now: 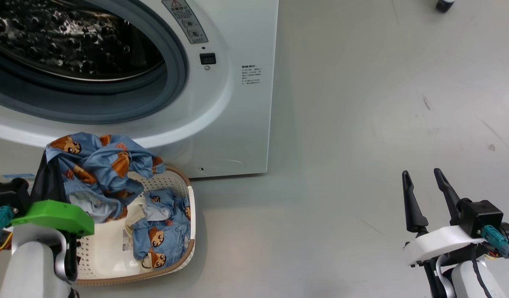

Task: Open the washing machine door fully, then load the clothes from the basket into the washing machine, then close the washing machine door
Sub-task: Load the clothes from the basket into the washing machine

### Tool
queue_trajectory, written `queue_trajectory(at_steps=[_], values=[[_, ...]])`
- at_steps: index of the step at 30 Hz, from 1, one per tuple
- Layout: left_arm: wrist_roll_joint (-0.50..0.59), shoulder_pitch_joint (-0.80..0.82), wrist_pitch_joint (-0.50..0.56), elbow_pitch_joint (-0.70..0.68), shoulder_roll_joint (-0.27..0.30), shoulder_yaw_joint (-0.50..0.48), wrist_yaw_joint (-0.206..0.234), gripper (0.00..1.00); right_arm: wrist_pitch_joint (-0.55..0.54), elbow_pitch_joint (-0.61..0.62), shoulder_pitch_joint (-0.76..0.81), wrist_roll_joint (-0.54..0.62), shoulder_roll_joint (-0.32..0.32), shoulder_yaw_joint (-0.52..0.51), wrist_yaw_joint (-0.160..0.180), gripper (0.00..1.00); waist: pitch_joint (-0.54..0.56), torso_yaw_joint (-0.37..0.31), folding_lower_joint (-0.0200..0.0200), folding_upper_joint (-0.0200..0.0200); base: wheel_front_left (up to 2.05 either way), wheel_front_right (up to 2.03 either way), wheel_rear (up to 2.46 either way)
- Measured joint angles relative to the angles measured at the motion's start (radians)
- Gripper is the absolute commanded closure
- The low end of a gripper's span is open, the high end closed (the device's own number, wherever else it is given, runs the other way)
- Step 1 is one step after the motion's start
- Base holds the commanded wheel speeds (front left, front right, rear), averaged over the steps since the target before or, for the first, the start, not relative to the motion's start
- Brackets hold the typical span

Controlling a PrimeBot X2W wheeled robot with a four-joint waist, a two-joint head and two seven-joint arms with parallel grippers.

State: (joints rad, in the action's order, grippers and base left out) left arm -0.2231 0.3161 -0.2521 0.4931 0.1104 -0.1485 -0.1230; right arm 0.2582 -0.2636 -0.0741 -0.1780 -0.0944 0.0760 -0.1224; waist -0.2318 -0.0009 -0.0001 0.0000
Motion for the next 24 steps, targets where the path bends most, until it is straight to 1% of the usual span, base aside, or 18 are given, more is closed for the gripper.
queue_trajectory(at_steps=[7,13,24], values=[[0.031,-0.118,0.0,-0.092,-0.009,0.017,0.0,1.0,0.0,0.019,0.028,0.002,-0.002,-0.001,0.0,0.0,0.091,-0.003,0.0,0.0,0.0,0.0,0.0],[0.05,-0.215,0.0,-0.148,-0.03,0.026,0.0,1.0,0.0,0.033,0.063,0.002,-0.003,-0.001,0.0,0.0,0.149,-0.008,0.0,0.0,0.0,0.0,0.0],[0.056,-0.281,0.0,-0.239,-0.039,0.034,0.0,1.0,0.0,0.054,0.087,0.002,-0.004,0.001,0.0,0.0,0.17,-0.01,0.0,0.0,0.0,0.0,0.0]])
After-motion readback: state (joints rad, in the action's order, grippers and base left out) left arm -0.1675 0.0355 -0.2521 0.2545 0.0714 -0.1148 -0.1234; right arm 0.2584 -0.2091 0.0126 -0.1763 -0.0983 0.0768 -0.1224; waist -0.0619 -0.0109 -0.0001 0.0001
